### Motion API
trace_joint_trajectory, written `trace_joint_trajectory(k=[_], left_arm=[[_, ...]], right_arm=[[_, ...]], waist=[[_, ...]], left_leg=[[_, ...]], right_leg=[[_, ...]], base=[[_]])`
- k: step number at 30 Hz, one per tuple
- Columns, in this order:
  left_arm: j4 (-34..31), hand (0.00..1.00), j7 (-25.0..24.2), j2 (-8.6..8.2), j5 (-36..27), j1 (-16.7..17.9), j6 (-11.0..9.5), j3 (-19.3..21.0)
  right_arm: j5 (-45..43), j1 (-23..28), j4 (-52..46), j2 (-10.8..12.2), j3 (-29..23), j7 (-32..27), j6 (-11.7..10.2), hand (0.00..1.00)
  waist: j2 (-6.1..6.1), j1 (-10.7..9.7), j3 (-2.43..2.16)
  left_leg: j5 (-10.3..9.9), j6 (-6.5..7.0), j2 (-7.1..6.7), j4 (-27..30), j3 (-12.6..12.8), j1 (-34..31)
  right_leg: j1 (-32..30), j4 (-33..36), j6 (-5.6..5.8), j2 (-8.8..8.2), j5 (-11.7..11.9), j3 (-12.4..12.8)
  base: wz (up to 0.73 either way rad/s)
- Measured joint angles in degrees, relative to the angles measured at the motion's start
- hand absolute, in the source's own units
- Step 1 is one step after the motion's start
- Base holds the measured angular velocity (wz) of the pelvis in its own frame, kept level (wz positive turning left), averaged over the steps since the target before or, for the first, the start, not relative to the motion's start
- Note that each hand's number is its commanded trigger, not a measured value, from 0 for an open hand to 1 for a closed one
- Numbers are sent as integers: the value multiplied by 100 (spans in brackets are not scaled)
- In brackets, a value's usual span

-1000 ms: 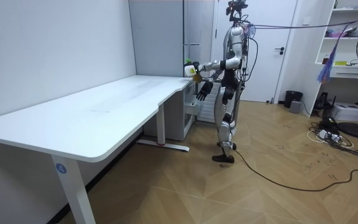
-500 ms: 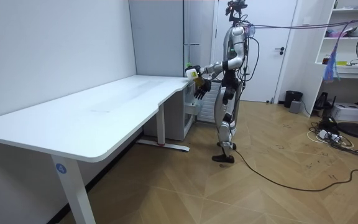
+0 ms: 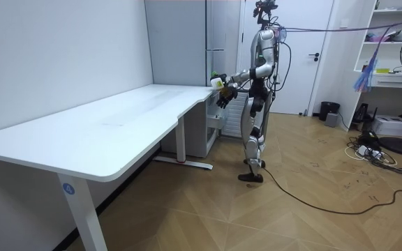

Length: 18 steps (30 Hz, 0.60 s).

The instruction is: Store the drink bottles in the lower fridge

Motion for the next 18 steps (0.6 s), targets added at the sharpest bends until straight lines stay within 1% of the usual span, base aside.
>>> trace_joint_trajectory(k=[3,6,8,11,18], left_arm=[[-1,100,-97,-1,235,0,-2,-54],[1,100,-148,1,431,-1,-2,-121],[3,100,-158,2,430,3,-2,-127],[5,100,-170,4,430,4,-2,-203],[6,100,-398,26,448,20,-2,-250]], right_arm=[[-1,1,-190,3,8,27,0,0],[0,1,-319,-43,108,54,2,0],[0,1,-406,-59,210,70,1,0],[0,1,-409,-37,218,117,1,0],[-4,-2,-540,-54,311,235,9,0]], waist=[[-33,0,17],[-47,10,13],[-48,12,13],[-50,7,12],[-54,2,10]], left_leg=[[0,0,0,8,0,-5],[0,0,-1,27,14,11],[1,2,1,24,23,23],[3,6,4,19,68,38],[6,14,13,10,157,11]], right_leg=[[-6,0,0,1,0,-4],[-3,10,0,-4,0,0],[-5,31,0,-8,0,2],[-14,62,1,-19,0,9],[-39,75,2,-26,-1,9]], base=[[0],[0],[-2],[-3],[-3]])
